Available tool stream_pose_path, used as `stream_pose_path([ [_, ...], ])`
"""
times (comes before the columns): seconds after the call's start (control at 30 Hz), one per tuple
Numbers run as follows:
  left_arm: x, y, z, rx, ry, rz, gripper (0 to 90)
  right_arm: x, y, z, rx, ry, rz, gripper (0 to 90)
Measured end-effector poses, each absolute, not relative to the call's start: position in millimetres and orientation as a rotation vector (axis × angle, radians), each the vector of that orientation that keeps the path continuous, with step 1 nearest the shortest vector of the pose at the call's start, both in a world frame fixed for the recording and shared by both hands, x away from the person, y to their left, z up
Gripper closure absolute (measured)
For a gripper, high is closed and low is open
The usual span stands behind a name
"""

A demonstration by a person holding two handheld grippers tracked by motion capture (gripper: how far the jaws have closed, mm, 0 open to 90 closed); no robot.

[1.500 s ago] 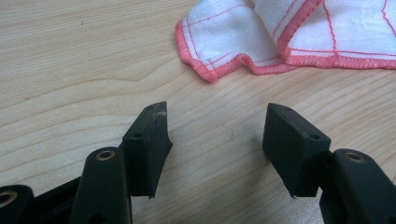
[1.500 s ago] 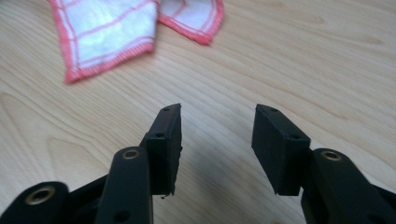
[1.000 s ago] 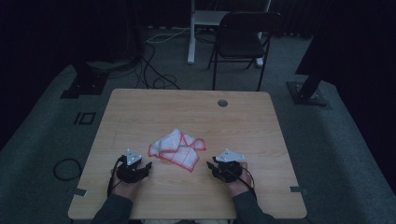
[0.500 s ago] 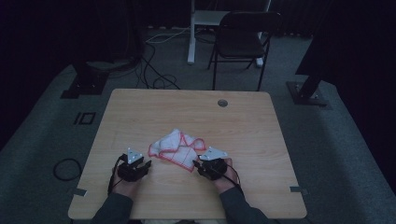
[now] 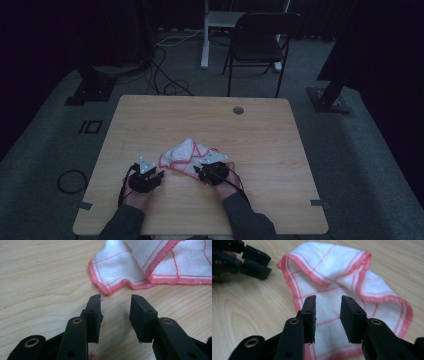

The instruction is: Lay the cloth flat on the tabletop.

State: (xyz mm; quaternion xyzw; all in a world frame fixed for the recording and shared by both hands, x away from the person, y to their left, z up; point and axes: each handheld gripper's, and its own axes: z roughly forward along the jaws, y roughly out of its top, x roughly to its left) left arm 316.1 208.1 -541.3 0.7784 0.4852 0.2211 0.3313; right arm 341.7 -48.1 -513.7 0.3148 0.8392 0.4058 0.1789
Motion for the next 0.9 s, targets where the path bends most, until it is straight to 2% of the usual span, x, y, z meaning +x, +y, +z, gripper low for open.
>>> stream_pose_path([
  [0.27,322.8,201.7,-539.3,2.038,1.281,0.602,64.3,356.7,-24.5,-519.3,0.91,2.39,1.101,53.9],
  [0.43,325.3,198.7,-538.1,2.032,1.274,0.606,65.2,360.4,-18.8,-522.8,0.916,2.374,1.076,53.0],
  [0.47,328.7,194.6,-538.0,2.039,1.266,0.605,65.5,367.9,-18.3,-524.1,0.934,2.364,1.081,61.7],
  [0.53,329.7,193.5,-538.4,2.045,1.264,0.604,65.6,369.1,-18.8,-523.0,0.937,2.363,1.087,65.3],
  [0.57,330.6,192.6,-539.1,2.048,1.264,0.602,65.8,370.8,-21.2,-520.1,0.931,2.349,1.098,73.3],
  [0.6,331.6,191.7,-540.0,2.05,1.266,0.602,65.8,370.8,-21.2,-520.1,0.931,2.349,1.098,73.3],
  [0.63,332.6,191.6,-540.1,2.05,1.268,0.598,66.5,372.5,-24.2,-517.4,0.927,2.343,1.106,80.8],
  [0.67,332.6,191.6,-540.1,2.05,1.268,0.598,67.2,372.5,-24.2,-517.4,0.927,2.343,1.106,80.8],
  [0.7,333.2,191.4,-539.7,2.051,1.275,0.6,68.3,373.5,-27.8,-515.0,0.918,2.338,1.104,87.0],
  [0.9,335.9,195.7,-538.1,2.048,1.308,0.589,76.0,370.6,-42.7,-507.6,0.919,2.318,1.104,88.7],
])
